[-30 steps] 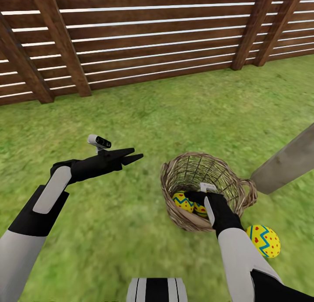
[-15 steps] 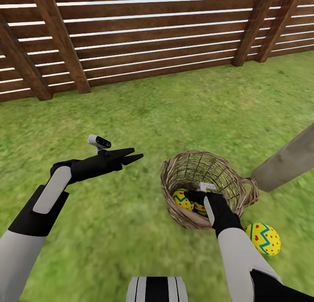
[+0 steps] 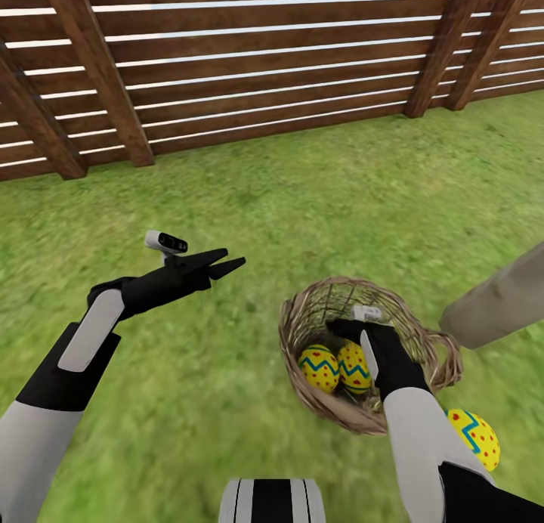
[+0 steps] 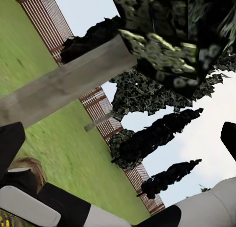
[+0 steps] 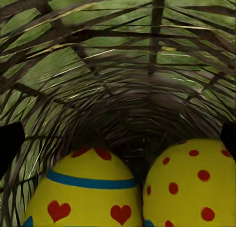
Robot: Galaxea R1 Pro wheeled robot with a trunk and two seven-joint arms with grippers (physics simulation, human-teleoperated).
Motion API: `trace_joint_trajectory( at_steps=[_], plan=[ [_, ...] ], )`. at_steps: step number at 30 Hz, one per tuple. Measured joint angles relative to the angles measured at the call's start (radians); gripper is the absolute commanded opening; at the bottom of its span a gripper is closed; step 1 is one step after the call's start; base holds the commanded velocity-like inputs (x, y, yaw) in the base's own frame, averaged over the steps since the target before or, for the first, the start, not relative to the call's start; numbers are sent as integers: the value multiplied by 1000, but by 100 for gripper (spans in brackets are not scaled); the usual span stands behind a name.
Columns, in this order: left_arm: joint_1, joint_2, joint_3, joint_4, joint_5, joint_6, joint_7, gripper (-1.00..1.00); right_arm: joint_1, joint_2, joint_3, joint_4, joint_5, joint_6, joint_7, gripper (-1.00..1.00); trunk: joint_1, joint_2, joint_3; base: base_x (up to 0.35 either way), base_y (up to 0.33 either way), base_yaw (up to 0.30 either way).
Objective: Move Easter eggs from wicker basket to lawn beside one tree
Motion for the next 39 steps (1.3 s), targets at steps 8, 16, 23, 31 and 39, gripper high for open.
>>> trace_joint_trajectory(
  at_steps=[8, 16, 23, 31, 39],
  plan=[
    [0, 0, -1, 0, -1, -28, -1, 100, 0, -1, 0, 0, -1, 42, -1, 100, 0, 0, 0, 39, 0, 0],
    [0, 0, -1, 0, -1, -28, -1, 100, 0, 0, 1, 11, 1, 231, -3, 100, 0, 0, 0, 0, 0, 0],
    [0, -1, -2, 1, -1, -28, -1, 100, 0, -4, 62, 9, 2, 278, -2, 100, 0, 0, 0, 0, 0, 0],
    [0, -1, -2, 2, -1, -28, -1, 100, 5, -21, 228, 11, 14, 261, -1, 100, 0, 0, 0, 0, 0, 0],
    [0, -1, -2, 2, -1, -28, -1, 100, 7, -53, 291, 13, 28, 217, 0, 100, 0, 0, 0, 0, 0, 0]
  ],
)
